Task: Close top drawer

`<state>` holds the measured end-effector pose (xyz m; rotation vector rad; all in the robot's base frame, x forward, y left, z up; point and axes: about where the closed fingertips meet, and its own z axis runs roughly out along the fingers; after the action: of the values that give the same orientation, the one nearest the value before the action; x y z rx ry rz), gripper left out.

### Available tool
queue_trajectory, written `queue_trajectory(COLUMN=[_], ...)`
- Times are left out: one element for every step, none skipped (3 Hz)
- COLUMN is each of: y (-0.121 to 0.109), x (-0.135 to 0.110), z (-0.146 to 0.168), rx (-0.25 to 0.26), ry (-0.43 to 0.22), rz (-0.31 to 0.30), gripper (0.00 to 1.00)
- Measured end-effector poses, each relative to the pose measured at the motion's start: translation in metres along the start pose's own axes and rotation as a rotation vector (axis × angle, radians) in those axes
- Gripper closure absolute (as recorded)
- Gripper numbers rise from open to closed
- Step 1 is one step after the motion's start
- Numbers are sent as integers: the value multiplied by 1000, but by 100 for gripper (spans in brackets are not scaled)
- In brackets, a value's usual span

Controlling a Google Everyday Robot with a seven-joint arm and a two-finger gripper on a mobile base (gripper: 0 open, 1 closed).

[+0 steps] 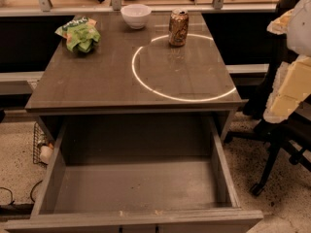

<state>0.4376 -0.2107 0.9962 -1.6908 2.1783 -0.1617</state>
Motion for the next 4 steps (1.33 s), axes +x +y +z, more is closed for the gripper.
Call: queue_trajectory(y=[0,8,31,66], x=[0,3,18,39], z=[0,13,41,86], rx=[0,-6,-8,-27], ry=[0,22,80,149], rz=[0,-10,-63,-125], gripper=[0,0,0,0])
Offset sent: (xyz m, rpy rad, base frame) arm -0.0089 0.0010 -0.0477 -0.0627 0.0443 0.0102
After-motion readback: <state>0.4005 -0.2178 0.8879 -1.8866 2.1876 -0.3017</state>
